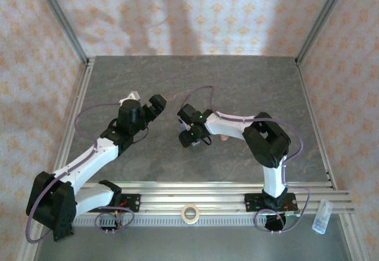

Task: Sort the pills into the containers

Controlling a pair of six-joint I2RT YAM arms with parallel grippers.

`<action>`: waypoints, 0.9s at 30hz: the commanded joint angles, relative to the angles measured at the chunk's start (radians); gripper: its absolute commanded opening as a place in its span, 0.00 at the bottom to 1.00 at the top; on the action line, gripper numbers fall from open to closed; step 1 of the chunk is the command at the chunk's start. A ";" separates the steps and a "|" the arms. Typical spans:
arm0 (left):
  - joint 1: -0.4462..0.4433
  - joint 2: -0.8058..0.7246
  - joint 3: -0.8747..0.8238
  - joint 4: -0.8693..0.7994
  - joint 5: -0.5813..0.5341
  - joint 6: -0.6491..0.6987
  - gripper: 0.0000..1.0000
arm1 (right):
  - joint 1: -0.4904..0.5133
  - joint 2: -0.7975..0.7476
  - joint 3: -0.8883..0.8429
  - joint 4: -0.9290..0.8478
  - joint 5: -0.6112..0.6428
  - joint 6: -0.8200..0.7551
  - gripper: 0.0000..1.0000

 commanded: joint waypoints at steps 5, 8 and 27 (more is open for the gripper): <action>0.007 0.007 0.001 0.022 0.009 0.006 1.00 | -0.002 -0.030 -0.005 -0.138 0.173 -0.015 0.77; 0.007 0.009 0.006 0.020 0.010 0.008 1.00 | -0.002 -0.038 0.000 -0.179 0.246 -0.015 0.77; 0.007 -0.014 0.020 -0.014 0.011 0.023 1.00 | -0.067 0.030 0.147 -0.268 0.463 0.000 0.77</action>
